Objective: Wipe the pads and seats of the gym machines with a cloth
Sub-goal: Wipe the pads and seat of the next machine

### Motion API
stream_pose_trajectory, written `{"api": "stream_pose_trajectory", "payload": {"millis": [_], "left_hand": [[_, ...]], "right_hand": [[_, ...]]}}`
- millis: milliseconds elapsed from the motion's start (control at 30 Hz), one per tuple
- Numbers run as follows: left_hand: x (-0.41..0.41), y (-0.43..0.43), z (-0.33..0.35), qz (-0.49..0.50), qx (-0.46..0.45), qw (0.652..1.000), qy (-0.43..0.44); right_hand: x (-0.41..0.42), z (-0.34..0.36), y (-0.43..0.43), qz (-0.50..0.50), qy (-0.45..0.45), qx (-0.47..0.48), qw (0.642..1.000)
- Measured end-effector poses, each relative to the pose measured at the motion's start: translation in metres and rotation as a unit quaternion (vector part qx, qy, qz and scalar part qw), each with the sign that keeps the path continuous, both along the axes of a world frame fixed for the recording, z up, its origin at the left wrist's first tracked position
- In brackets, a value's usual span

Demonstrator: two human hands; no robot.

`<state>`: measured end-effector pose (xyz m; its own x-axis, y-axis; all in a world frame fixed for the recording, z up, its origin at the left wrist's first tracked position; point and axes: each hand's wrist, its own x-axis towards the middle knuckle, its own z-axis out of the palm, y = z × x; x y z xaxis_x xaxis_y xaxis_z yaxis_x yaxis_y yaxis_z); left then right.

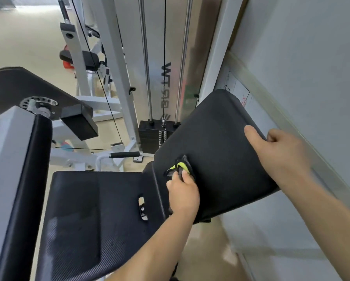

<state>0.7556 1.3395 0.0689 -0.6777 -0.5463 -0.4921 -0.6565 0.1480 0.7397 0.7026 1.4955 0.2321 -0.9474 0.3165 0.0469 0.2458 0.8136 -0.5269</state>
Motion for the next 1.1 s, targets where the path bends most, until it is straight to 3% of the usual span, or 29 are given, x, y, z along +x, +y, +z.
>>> {"api": "stream_pose_trajectory", "payload": {"millis": [67,133,200,233,300,333,400,433,500,600,667,733,800,933,1100], "left_hand": [[0.001,0.028,0.038,-0.081,-0.043,0.990,0.110],[0.011,0.052,0.063,-0.149,-0.113,0.952,0.241],[0.019,0.049,0.056,-0.218,-0.175,0.908,0.313],[0.019,0.038,0.041,-0.249,-0.217,0.889,0.318],[0.024,0.010,0.004,-0.263,-0.281,0.890,0.243],[0.029,-0.001,-0.007,-0.249,-0.264,0.913,0.187],[0.034,-0.006,-0.011,-0.186,-0.141,0.966,0.115],[0.033,-0.003,-0.007,-0.153,-0.077,0.980,0.104],[0.024,0.007,0.019,-0.125,-0.033,0.980,0.151],[-0.011,0.020,0.076,-0.135,-0.033,0.951,0.276],[-0.042,0.025,0.111,-0.194,-0.107,0.904,0.364],[-0.080,0.023,0.131,-0.255,-0.219,0.855,0.396],[-0.118,0.020,0.141,-0.297,-0.285,0.833,0.370],[-0.179,0.014,0.152,-0.365,-0.301,0.821,0.320],[-0.224,0.015,0.171,-0.384,-0.351,0.823,0.228]], "right_hand": [[0.001,-0.001,0.000,-0.006,0.001,-0.025,1.000],[0.005,-0.002,0.000,-0.009,0.001,-0.043,0.999],[0.008,-0.002,0.001,-0.008,0.003,-0.054,0.999],[0.009,-0.001,0.002,-0.007,0.004,-0.062,0.998],[0.010,-0.001,0.004,-0.006,0.003,-0.071,0.997],[0.011,-0.001,0.004,-0.005,0.003,-0.070,0.998],[0.010,-0.001,0.006,-0.009,0.005,-0.068,0.998],[0.010,-0.002,0.006,-0.009,0.003,-0.063,0.998],[0.007,-0.002,0.009,-0.005,-0.006,-0.048,0.999],[-0.003,-0.002,0.015,0.006,-0.021,-0.033,0.999],[-0.008,-0.005,0.018,0.004,-0.002,-0.043,0.999],[-0.006,-0.012,0.019,0.001,0.023,-0.100,0.995],[-0.005,-0.017,0.021,0.000,0.052,-0.150,0.987],[-0.013,-0.017,0.023,-0.009,0.042,-0.148,0.988],[-0.017,-0.018,0.024,-0.018,0.036,-0.156,0.987]]}}
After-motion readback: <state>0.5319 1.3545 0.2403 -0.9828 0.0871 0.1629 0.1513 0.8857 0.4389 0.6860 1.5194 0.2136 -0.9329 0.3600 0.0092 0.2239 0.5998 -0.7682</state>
